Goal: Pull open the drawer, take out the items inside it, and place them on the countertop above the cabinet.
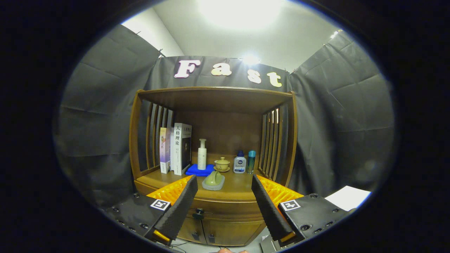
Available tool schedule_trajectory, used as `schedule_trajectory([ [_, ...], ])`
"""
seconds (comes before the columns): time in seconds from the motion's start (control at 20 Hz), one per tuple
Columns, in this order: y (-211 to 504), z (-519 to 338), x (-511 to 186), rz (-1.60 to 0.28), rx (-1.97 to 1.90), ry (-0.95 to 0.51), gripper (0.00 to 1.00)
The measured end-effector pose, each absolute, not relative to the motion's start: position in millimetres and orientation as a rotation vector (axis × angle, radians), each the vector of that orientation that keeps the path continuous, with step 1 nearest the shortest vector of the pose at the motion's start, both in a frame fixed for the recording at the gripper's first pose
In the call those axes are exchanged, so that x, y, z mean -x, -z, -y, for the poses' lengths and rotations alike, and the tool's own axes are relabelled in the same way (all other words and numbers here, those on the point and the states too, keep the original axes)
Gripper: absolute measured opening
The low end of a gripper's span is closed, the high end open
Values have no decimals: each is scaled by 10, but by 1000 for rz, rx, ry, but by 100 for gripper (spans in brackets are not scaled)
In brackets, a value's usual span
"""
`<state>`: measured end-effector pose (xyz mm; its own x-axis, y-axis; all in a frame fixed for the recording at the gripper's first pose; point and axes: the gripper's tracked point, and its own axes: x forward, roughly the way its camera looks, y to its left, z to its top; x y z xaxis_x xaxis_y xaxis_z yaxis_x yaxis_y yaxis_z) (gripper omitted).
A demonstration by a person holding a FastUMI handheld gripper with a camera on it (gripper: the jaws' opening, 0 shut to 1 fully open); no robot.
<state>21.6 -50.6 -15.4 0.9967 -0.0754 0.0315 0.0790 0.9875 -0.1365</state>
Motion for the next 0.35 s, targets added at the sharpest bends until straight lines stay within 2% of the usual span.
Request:
schedule_trajectory([
  [0.35,172,422,-308,7,131,69,98],
])
